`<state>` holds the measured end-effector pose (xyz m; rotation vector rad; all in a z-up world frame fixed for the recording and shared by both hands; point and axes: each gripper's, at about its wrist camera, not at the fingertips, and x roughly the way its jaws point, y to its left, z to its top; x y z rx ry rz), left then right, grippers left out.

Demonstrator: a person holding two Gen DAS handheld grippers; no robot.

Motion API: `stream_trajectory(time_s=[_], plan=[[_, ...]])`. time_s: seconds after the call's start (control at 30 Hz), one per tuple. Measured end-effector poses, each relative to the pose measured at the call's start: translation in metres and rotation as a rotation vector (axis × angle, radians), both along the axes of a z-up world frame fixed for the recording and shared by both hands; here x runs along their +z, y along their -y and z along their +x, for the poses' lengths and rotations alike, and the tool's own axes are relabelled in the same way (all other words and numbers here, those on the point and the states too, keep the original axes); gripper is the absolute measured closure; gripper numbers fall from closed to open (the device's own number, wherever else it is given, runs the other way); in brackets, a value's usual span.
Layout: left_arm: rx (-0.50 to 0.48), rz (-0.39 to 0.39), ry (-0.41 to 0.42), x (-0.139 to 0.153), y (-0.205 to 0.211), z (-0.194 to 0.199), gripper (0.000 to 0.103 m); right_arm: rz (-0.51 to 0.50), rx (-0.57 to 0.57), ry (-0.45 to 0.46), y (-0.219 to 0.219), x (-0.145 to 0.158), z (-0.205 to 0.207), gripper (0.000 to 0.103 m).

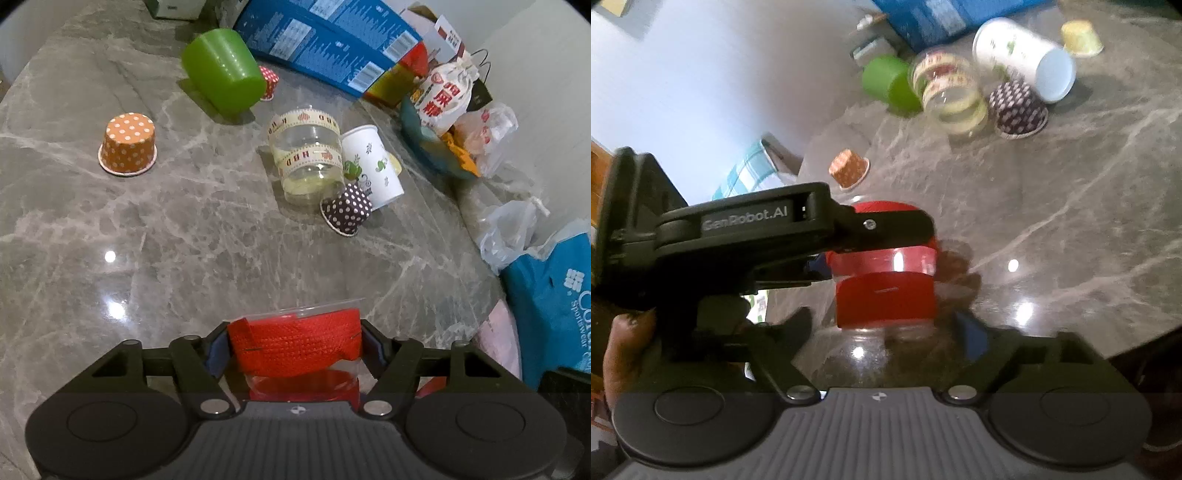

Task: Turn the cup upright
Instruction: 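Grasp the red-banded cup with the left gripper while the right gripper releases it, then rotate the held cup upright with the left gripper and lower it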

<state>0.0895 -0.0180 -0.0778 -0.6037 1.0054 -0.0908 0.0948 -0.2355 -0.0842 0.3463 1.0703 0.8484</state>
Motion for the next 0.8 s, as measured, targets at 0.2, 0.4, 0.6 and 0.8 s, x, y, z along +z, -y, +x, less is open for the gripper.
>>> stream_trajectory(time_s=[0.2,0.4,0.6,0.8], plan=[[0.004,-0.041,0.087,0.009,-0.012,-0.015,0.032,0.116,-0.135,0.059,0.057,0.003,-0.022,0.006],[-0.032,-0.008,0.242,0.034,-0.012,-0.033,0.032,0.161,-0.306,0.148,0.090,0.004,-0.039,0.002],[-0.025,0.146,0.575,0.065,0.000,-0.074,0.032,0.174,-0.383,0.300,0.095,0.018,-0.054,0.001],[0.060,0.417,0.848,0.056,0.038,-0.106,0.032,0.282,-0.405,0.408,0.096,0.016,-0.069,0.001]])
